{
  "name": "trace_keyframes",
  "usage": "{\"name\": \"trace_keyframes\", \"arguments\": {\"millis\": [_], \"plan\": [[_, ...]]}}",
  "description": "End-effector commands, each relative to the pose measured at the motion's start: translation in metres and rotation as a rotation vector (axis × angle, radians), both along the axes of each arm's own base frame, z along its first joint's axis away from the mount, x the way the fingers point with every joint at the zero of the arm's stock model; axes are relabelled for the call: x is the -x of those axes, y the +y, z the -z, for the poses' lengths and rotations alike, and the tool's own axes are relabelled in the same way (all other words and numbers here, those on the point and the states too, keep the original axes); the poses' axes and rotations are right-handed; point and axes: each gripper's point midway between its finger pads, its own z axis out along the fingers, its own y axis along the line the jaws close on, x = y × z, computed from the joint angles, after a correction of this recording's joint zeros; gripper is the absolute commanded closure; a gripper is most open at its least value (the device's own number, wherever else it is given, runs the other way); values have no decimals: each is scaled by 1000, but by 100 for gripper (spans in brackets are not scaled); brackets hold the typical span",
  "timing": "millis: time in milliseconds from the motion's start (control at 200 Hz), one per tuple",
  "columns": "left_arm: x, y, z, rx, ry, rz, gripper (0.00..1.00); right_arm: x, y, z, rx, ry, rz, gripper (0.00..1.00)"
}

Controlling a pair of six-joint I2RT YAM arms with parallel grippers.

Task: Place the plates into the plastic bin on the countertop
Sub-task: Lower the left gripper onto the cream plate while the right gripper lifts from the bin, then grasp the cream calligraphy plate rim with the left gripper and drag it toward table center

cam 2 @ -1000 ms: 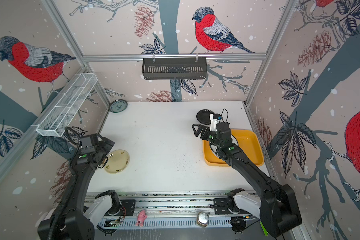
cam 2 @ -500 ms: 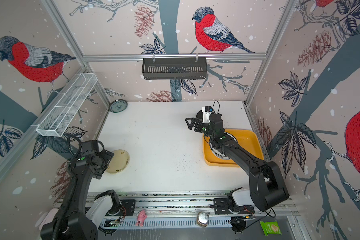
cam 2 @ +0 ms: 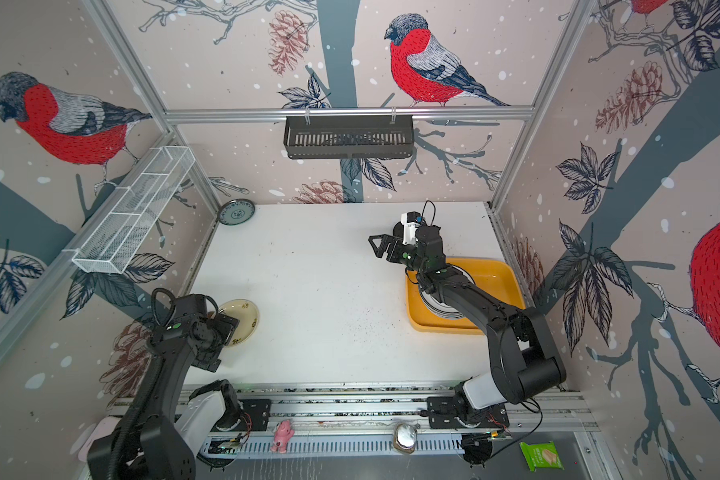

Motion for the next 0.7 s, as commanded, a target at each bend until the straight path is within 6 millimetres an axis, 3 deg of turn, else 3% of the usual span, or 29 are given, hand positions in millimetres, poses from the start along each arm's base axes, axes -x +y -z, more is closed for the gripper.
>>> {"name": "trace_keyframes", "arguments": {"millis": [0,265,510,695], "plan": [[-21,-4,-3,28,-81,45,4,-2,1,-9,-34,-32,-5,0],[-58,-15,-1,86,-160,188,4,-2,1,0,-39,-6,-10,0],[-100,-26,-15,95,-308,324,8,-2,-1,6,-35,12,-4,0],[-106,-20,-3,91,-272,290,12,-2,-1,7,-33,19,-5,0]]}}
